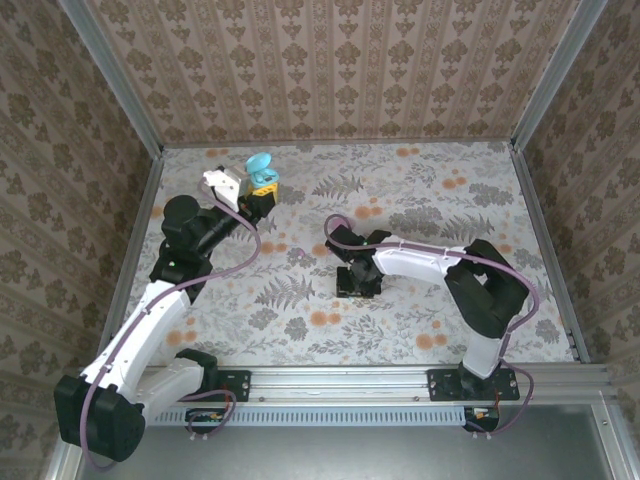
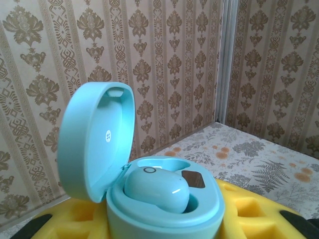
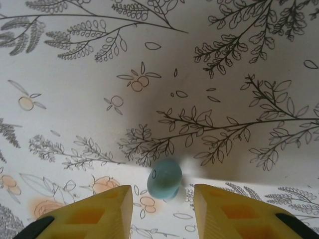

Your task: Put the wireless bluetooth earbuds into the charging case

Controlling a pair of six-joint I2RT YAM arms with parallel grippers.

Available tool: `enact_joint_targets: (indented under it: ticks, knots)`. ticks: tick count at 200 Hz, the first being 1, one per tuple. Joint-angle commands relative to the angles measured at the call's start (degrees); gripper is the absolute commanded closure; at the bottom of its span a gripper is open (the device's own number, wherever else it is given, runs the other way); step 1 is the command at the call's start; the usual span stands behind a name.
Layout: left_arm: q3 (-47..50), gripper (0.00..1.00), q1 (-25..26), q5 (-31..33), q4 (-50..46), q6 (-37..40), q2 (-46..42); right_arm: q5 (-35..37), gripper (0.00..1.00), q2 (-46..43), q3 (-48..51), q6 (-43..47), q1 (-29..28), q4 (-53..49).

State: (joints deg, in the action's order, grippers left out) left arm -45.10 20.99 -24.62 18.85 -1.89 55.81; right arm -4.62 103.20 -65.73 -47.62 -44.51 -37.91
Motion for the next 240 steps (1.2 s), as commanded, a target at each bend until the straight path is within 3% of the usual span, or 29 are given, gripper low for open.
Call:
enact_joint_targets:
  ticks: [1, 240]
  knots:
    - [-1.3, 0.66, 0.4, -0.2, 1.5, 0.5, -0.7, 1.3, 0.61, 1.3, -1.5, -3.8, 0.0, -0.1]
    - [-1.1, 0.66, 0.4, -0.2, 1.2, 0.6, -0.7, 1.5, 0.72, 7.8, -8.4, 4.3, 0.2, -8.4]
